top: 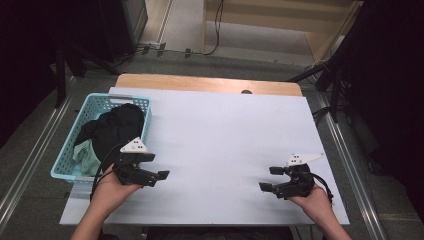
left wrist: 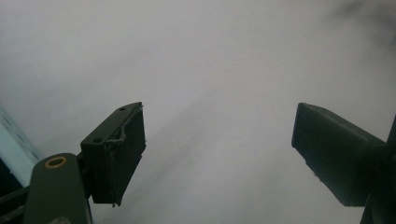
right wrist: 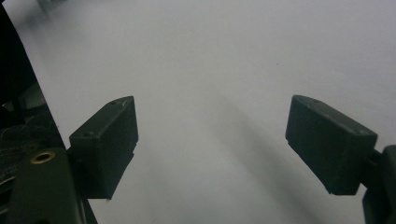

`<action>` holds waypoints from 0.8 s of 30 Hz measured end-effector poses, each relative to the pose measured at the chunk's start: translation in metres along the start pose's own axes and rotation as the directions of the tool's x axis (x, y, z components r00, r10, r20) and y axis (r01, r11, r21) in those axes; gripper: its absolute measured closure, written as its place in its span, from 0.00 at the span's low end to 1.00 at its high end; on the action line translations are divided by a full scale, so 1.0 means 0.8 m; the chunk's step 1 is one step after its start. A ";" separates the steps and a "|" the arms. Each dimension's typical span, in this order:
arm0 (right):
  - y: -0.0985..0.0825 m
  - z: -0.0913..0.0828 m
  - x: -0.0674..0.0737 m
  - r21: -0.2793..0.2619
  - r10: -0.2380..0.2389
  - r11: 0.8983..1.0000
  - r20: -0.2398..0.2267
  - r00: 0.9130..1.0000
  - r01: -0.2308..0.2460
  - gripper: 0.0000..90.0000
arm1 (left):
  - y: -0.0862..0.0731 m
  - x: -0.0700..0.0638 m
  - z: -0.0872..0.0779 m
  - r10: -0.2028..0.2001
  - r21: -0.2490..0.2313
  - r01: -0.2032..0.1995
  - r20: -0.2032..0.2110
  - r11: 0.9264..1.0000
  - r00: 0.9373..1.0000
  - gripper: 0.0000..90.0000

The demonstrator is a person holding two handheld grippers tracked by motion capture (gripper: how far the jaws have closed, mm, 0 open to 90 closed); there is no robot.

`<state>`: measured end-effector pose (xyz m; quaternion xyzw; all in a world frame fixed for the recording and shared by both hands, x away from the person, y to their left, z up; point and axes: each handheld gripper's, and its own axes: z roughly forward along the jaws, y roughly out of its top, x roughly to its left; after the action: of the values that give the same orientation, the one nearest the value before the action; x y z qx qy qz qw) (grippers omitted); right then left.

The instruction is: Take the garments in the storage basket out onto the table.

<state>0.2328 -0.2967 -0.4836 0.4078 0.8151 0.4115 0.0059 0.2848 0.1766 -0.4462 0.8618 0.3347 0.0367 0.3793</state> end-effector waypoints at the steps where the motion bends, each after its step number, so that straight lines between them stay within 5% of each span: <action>1: 0.000 0.000 0.000 -0.001 -0.003 1.000 0.000 1.000 0.003 0.18 | 0.000 0.000 0.000 0.001 0.002 -0.001 -0.004 1.000 1.000 0.21; 16: -0.003 -0.005 0.004 -0.008 -0.007 1.000 -0.001 1.000 0.007 0.18 | 0.003 -0.003 -0.007 -0.004 -0.020 0.004 0.011 1.000 1.000 0.21; 24: -0.002 -0.004 0.004 -0.003 -0.005 1.000 -0.003 1.000 0.005 0.18 | 0.002 -0.001 -0.003 -0.005 0.008 0.005 0.005 1.000 1.000 0.20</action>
<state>0.2283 -0.2973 -0.4816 0.4052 0.8155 0.4133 0.0062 0.2846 0.1771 -0.4430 0.8625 0.3361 0.0324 0.3770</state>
